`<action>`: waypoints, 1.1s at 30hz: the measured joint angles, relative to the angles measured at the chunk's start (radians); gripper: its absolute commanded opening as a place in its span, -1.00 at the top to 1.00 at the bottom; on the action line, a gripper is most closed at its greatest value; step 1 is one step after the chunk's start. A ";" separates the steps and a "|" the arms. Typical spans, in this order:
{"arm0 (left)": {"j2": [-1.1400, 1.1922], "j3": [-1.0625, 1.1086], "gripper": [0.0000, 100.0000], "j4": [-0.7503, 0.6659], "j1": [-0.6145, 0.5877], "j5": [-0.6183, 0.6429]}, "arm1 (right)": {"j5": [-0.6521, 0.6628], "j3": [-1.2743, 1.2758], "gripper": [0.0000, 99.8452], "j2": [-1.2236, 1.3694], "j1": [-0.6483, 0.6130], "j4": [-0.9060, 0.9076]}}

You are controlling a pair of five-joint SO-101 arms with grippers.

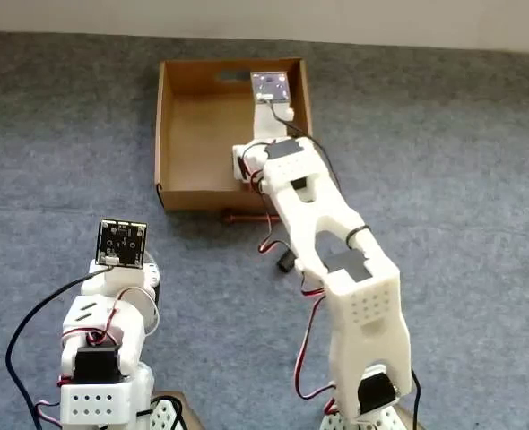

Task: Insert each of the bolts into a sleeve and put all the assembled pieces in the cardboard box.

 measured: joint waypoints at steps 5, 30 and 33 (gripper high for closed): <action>0.000 0.000 0.97 0.000 0.000 0.000 | 0.000 0.000 0.99 0.011 -0.015 0.000; 0.000 0.000 0.97 0.000 0.000 0.000 | -0.002 -0.048 0.77 0.075 -0.018 0.018; 0.000 0.000 0.97 0.000 0.000 0.000 | -0.002 -0.044 0.77 0.029 -0.012 0.026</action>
